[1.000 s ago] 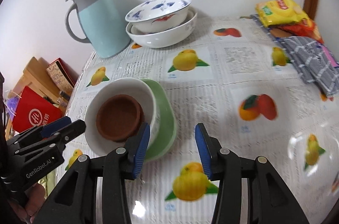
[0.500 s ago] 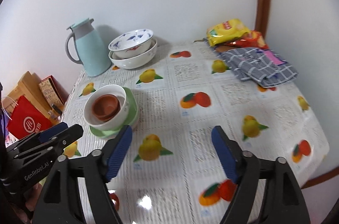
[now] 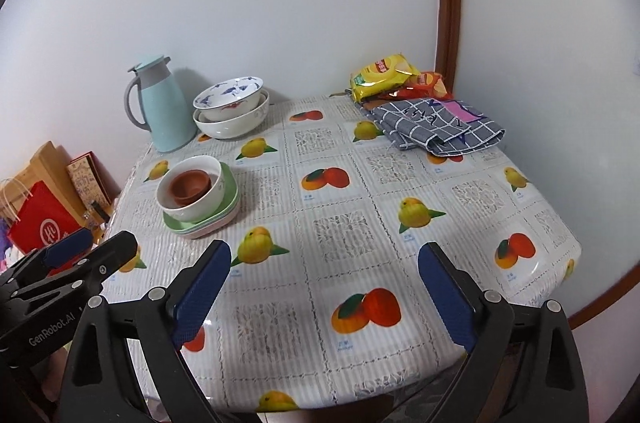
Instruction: Organize plates and bowls
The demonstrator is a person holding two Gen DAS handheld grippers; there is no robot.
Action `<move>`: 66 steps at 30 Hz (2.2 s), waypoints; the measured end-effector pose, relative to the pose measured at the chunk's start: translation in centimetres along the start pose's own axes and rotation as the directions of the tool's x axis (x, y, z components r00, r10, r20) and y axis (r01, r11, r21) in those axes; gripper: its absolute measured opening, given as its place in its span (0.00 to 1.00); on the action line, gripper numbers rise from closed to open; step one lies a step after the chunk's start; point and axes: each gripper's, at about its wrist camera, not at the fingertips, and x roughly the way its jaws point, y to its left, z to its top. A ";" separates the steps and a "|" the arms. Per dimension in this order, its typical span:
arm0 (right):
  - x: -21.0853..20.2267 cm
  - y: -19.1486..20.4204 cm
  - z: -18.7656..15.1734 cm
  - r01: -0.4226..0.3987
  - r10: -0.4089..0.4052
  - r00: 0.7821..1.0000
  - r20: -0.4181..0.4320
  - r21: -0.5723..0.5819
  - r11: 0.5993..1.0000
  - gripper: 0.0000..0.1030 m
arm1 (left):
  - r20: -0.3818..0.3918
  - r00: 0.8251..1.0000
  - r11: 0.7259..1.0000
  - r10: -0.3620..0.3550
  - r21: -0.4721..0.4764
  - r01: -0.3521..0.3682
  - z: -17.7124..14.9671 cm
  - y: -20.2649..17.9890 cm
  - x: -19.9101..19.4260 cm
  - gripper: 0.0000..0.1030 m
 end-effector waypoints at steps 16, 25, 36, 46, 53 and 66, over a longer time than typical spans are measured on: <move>-2.3 0.4 -0.5 0.000 0.000 1.000 0.030 -0.001 1.000 0.91 | 0.029 0.999 1.000 0.019 0.008 -0.019 -0.6 -0.3 -1.7 0.74; -2.5 0.9 -0.6 -0.005 0.006 0.999 0.032 -0.012 1.000 0.91 | 0.031 0.999 1.000 0.022 0.010 -0.022 -0.5 -0.2 -2.0 0.74; -2.6 1.1 -0.6 -0.015 0.016 0.999 0.030 -0.013 1.000 0.91 | 0.031 0.999 1.000 0.029 0.008 -0.030 -0.5 -0.1 -2.0 0.74; -2.6 1.2 -0.6 -0.020 0.021 0.999 0.031 -0.013 1.000 0.91 | 0.030 0.999 0.999 0.031 0.005 -0.032 -0.5 -0.2 -1.9 0.74; -2.7 1.2 -0.6 -0.025 0.025 0.999 0.035 -0.012 1.000 0.91 | 0.030 0.999 0.999 0.034 0.008 -0.034 -0.6 -0.3 -1.8 0.74; -3.1 1.2 -0.7 -0.031 0.032 0.999 0.040 -0.009 0.999 0.91 | 0.031 0.999 0.999 0.038 0.010 -0.038 -0.5 -0.5 -2.0 0.74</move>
